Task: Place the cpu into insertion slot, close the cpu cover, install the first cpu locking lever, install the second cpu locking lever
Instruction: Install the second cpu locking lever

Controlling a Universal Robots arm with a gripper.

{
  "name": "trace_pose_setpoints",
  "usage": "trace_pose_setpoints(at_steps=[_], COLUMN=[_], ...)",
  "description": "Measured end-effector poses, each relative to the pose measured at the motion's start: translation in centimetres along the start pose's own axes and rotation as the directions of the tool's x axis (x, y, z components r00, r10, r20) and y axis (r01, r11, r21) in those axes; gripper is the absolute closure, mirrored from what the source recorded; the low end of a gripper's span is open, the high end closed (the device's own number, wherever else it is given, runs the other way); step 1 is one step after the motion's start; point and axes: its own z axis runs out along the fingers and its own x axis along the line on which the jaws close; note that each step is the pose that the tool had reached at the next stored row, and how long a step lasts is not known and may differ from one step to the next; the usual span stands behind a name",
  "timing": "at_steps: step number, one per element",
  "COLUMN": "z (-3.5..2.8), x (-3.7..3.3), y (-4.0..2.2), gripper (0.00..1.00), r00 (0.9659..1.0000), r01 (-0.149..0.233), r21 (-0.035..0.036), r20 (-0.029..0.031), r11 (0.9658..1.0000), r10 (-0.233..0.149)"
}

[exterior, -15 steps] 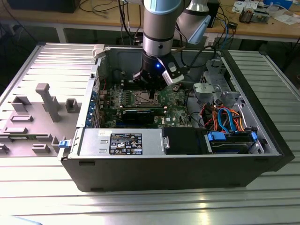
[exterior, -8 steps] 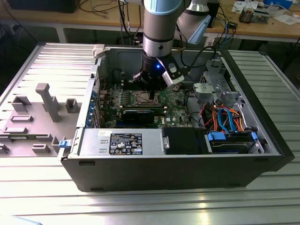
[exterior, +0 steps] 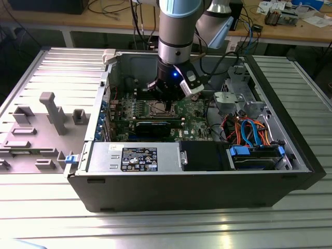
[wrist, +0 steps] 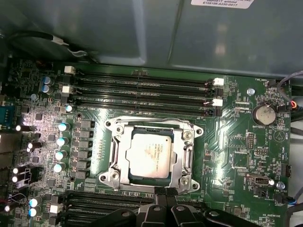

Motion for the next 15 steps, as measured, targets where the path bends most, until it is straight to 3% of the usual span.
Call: trace_pose_setpoints(at_steps=[15], z=[0.06], x=[0.03], y=[-0.82], gripper=[0.89], r00=[1.0], r01=[0.0], r21=[0.0], r20=[0.0], r11=[1.0], r10=[0.0])
